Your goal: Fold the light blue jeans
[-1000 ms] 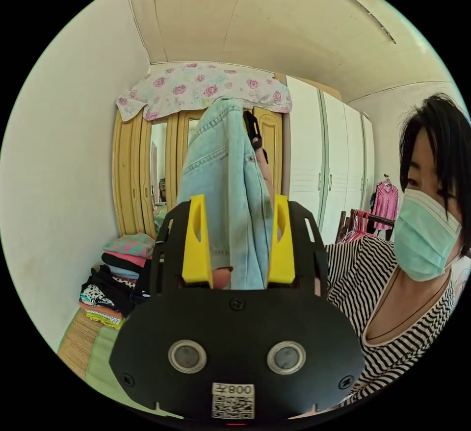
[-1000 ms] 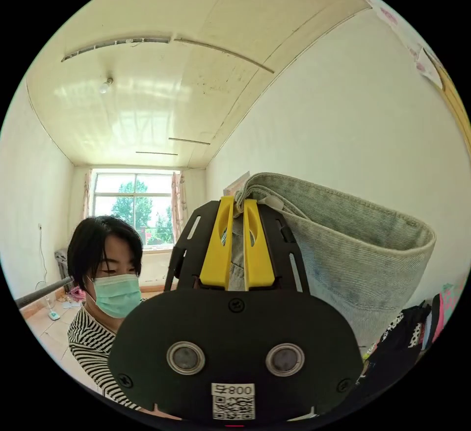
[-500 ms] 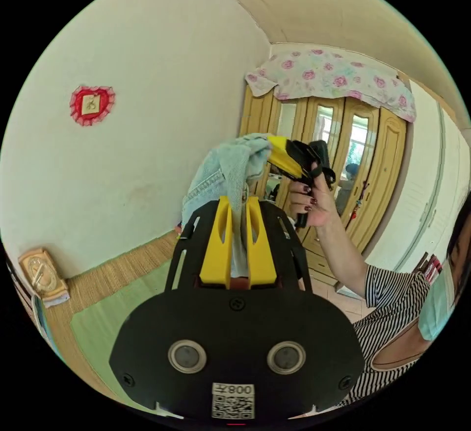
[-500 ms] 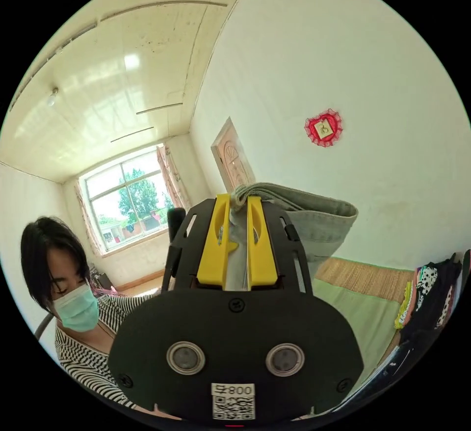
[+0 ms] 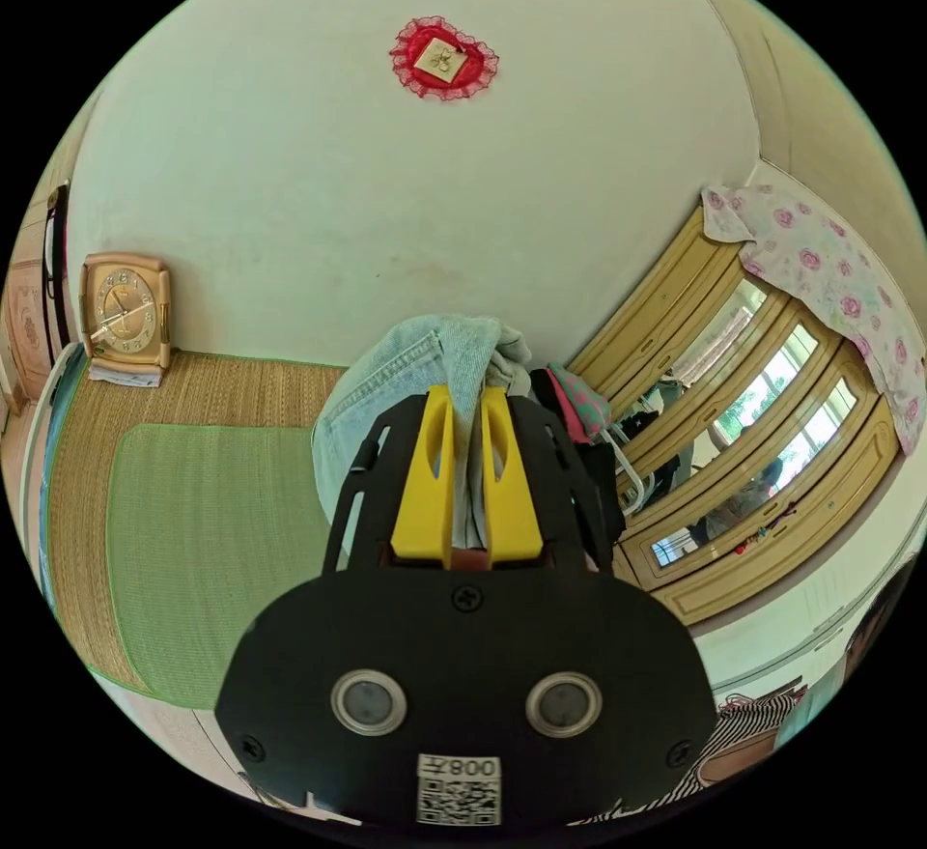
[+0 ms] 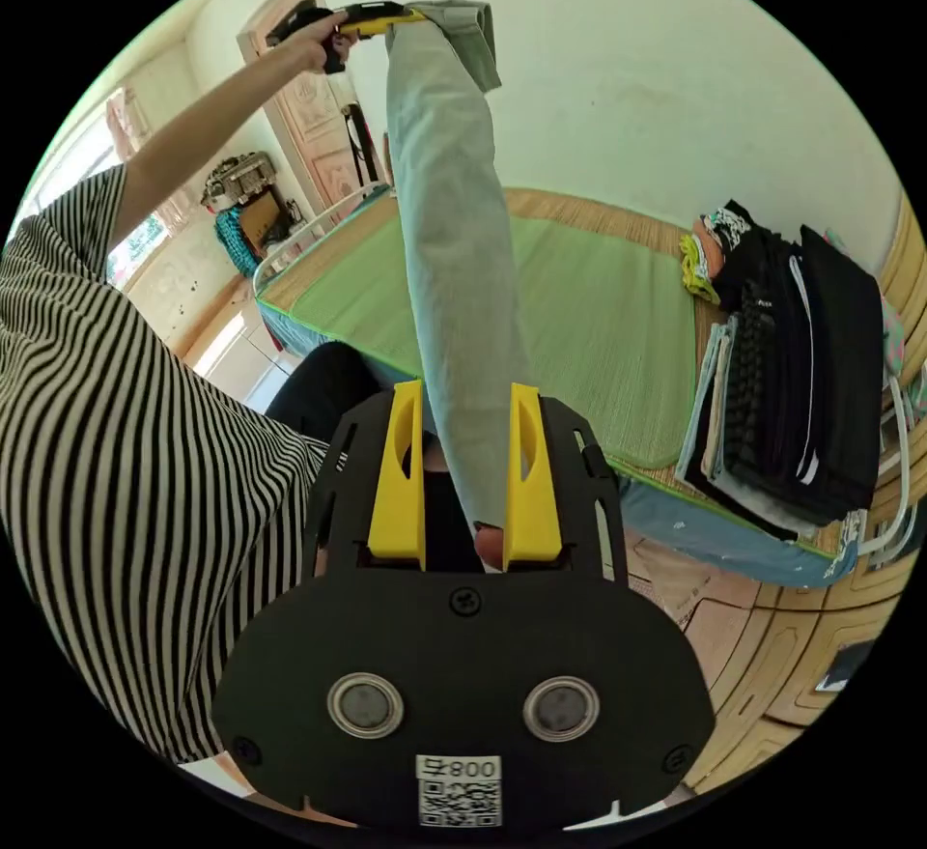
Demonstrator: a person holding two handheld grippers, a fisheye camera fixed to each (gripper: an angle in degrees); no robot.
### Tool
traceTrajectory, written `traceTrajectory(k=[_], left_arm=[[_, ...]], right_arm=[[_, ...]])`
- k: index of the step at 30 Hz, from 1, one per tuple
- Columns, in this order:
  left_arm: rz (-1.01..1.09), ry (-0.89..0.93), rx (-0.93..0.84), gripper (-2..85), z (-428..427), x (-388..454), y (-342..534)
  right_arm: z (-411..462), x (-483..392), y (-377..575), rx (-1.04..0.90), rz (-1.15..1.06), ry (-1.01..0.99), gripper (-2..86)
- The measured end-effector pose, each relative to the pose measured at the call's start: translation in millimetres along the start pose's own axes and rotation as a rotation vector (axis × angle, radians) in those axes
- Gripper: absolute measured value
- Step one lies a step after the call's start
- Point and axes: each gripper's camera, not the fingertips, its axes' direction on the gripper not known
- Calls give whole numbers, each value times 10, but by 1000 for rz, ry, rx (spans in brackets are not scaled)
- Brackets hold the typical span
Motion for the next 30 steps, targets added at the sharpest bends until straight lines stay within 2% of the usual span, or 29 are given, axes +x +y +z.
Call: traceTrajectory(k=[5,7,9,12,16,23,27,30], left_arm=[[-40,8,-3,33,73,-390,160],[-40,11,-4,32,83,-517,223],[-31,10,-12,31,86,-689,308],[-29,28,14,28,-2,-944,404],[-37,20,73,27,-193,-1311,488],[-157,35,275,34,-445,-2210,585],[-194,14,365,44,-598,-2716,777],[-217,-29,360,52,-610,-3152,1133]], right_arm=[[947,-328,-97,-234,-83,146,125],[1351,-360,-165,-290,-90,270,65],[1517,-334,-289,-301,-73,265,36],[1513,-135,-538,-260,21,166,23],[1179,203,-970,-140,70,133,17],[914,478,-2259,-35,-106,239,16],[1074,444,-3111,-121,-269,240,18],[1491,399,-3471,-246,-336,180,22]])
